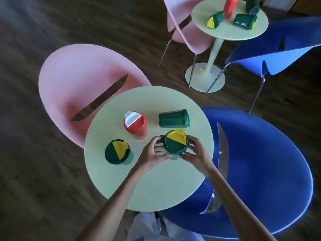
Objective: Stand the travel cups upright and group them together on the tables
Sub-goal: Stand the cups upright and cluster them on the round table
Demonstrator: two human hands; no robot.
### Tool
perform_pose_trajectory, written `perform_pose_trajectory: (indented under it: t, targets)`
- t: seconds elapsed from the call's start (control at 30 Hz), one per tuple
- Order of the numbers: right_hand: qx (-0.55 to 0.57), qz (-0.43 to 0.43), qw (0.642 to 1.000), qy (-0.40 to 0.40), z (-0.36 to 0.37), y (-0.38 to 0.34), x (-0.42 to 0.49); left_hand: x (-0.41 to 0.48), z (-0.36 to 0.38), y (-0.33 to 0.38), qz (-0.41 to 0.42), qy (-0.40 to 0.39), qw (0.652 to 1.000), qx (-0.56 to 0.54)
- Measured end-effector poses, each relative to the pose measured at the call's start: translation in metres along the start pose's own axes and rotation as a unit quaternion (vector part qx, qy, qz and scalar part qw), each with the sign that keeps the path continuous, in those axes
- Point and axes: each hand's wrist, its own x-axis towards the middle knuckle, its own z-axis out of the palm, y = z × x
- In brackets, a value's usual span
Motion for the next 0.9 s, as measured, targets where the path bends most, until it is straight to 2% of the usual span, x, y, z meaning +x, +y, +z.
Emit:
perform_pose_trajectory:
  t: [0.27, 0.47, 0.53, 0.67, 0.8, 0.9]
  targets:
    - [-0.042, 0.010, 0.999, -0.010, -0.001, 0.018, -0.008, -0.006, 0.003, -0.007, -0.004, -0.013, 0.998, 0.063]
    - [-0.097, 0.022, 0.995, -0.022, -0.020, 0.018, 0.000, -0.007, -0.018, 0.008, -0.036, -0.089, 0.992, 0.085]
    - [-0.104, 0.024, 0.994, 0.012, -0.035, 0.010, 0.011, -0.005, -0.026, 0.021, -0.032, -0.075, 0.992, 0.099]
    - [-0.168, 0.007, 0.985, 0.045, -0.059, -0.023, 0.056, 0.026, -0.023, 0.055, 0.032, -0.003, 0.991, 0.133]
    - [-0.288, -0.007, 0.957, 0.002, -0.069, -0.047, 0.113, 0.084, -0.006, 0.070, 0.070, -0.017, 0.970, 0.234]
    - [-0.385, -0.007, 0.921, -0.064, -0.073, -0.049, 0.147, 0.126, -0.003, 0.060, 0.072, -0.038, 0.926, 0.369]
